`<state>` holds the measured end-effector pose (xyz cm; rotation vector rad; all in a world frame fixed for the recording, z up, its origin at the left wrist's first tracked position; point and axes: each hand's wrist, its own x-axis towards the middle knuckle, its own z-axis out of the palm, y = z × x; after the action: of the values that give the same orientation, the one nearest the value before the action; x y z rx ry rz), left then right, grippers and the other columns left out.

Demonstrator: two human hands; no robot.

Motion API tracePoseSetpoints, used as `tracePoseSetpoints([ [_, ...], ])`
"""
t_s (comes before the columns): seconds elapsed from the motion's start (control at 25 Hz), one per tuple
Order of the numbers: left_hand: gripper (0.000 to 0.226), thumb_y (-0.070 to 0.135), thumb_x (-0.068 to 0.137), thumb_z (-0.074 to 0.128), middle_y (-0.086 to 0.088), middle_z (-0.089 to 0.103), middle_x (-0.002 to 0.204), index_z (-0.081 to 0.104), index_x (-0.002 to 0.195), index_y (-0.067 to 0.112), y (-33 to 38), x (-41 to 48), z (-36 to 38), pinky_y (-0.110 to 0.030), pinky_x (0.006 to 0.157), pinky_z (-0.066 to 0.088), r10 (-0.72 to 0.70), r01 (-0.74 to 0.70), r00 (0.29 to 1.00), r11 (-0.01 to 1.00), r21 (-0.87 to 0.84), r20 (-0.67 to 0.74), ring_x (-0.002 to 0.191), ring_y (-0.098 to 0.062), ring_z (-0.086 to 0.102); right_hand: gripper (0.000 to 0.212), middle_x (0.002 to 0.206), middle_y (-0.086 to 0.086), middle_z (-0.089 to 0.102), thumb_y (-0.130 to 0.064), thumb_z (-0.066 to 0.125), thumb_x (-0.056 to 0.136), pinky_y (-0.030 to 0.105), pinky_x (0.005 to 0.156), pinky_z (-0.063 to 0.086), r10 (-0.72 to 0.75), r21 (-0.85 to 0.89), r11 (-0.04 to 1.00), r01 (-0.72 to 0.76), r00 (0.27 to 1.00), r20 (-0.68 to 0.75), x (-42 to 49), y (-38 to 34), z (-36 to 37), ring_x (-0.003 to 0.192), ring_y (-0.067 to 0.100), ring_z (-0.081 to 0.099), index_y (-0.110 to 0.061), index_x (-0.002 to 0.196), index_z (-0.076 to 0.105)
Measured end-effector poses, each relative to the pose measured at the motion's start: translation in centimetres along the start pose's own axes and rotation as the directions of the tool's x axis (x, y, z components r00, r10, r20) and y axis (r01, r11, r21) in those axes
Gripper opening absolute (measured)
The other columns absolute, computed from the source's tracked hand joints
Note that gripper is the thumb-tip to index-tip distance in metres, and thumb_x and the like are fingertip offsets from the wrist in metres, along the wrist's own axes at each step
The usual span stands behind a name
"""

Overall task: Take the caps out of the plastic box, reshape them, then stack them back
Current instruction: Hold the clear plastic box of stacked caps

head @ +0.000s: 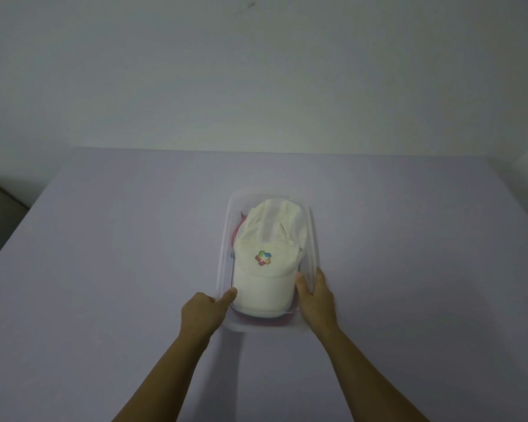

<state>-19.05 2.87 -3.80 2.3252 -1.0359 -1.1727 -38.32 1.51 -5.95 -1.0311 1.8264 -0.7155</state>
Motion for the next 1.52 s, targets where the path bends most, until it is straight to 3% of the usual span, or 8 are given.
tracePoseSetpoints([
  [0.36, 0.048, 0.046, 0.083, 0.061, -0.004, 0.042, 0.058, 0.043, 0.058, 0.009, 0.1, 0.2, -0.1, -0.021, 0.051, 0.034, -0.03, 0.03, 1.0, 1.0, -0.008, -0.004, 0.053, -0.013, 0.04, 0.062, 0.146, 0.013, 0.039, -0.04, 0.042, 0.095, 0.037, 0.107, 0.033, -0.013, -0.016, 1.0, 0.013, 1.0, -0.007, 0.0, 0.0, -0.1, 0.132, 0.031, 0.039, -0.011, 0.146, 0.021],
  [0.88, 0.053, 0.046, 0.083, 0.061, -0.001, 0.036, 0.049, 0.036, 0.052, 0.011, -0.1, -0.6, 0.5, -0.02, 0.049, 0.032, 0.031, -0.031, 0.993, 1.0, 0.0, -0.111, 0.047, -0.012, 0.036, 0.062, 0.147, 0.014, 0.037, -0.039, 0.041, 0.095, 0.039, 0.108, 0.032, -0.017, -0.028, 0.999, 0.017, 1.0, -0.007, 0.2, 0.4, 0.2, 0.133, 0.032, 0.038, -0.01, 0.146, 0.02],
  [1.08, 0.051, 0.046, 0.083, 0.059, -0.001, 0.037, 0.05, 0.035, 0.055, 0.011, 0.6, -1.0, 0.3, -0.02, 0.048, 0.032, 0.116, -0.115, 0.981, 0.993, 0.017, -0.155, 0.047, -0.011, 0.035, 0.062, 0.144, 0.014, 0.042, -0.042, 0.043, 0.094, 0.041, 0.107, 0.035, 0.01, 0.021, 1.0, -0.01, 1.0, -0.003, 0.7, 0.8, 0.0, 0.13, 0.032, 0.042, -0.012, 0.145, 0.025],
  [1.32, 0.041, 0.044, 0.083, 0.062, -0.002, 0.045, 0.065, 0.044, 0.078, 0.007, 0.8, -0.9, 0.0, -0.02, 0.051, 0.034, 0.129, -0.125, 0.984, 0.991, 0.039, -0.126, 0.056, -0.011, 0.041, 0.057, 0.139, 0.006, 0.047, -0.042, 0.047, 0.092, 0.031, 0.098, 0.037, -0.003, 0.116, 0.993, -0.007, 0.996, 0.084, 0.6, 0.4, -0.9, 0.122, 0.024, 0.047, -0.019, 0.142, 0.031],
  [1.44, 0.039, 0.041, 0.082, 0.065, -0.004, 0.046, 0.068, 0.043, 0.076, 0.008, 0.7, -1.4, 0.7, -0.021, 0.053, 0.036, 0.124, -0.135, 0.98, 0.989, -0.064, -0.155, 0.059, -0.013, 0.042, 0.058, 0.141, 0.003, 0.046, -0.053, 0.041, 0.09, 0.035, 0.105, 0.035, 0.039, 0.255, 0.963, -0.083, 0.985, 0.17, 1.5, 0.8, -1.8, 0.125, 0.02, 0.045, -0.022, 0.139, 0.037],
  [1.52, 0.036, 0.035, 0.082, 0.066, -0.007, 0.049, 0.074, 0.044, 0.081, 0.007, 0.7, -1.6, 1.2, -0.024, 0.057, 0.041, 0.043, -0.071, 0.996, 0.932, -0.357, -0.084, 0.067, -0.019, 0.048, 0.072, 0.136, 0.001, 0.052, -0.071, 0.031, 0.081, 0.042, 0.106, 0.039, 0.06, 0.448, 0.875, -0.183, 0.96, 0.275, 2.0, 1.1, -2.1, 0.123, 0.019, 0.049, -0.025, 0.135, 0.044],
])
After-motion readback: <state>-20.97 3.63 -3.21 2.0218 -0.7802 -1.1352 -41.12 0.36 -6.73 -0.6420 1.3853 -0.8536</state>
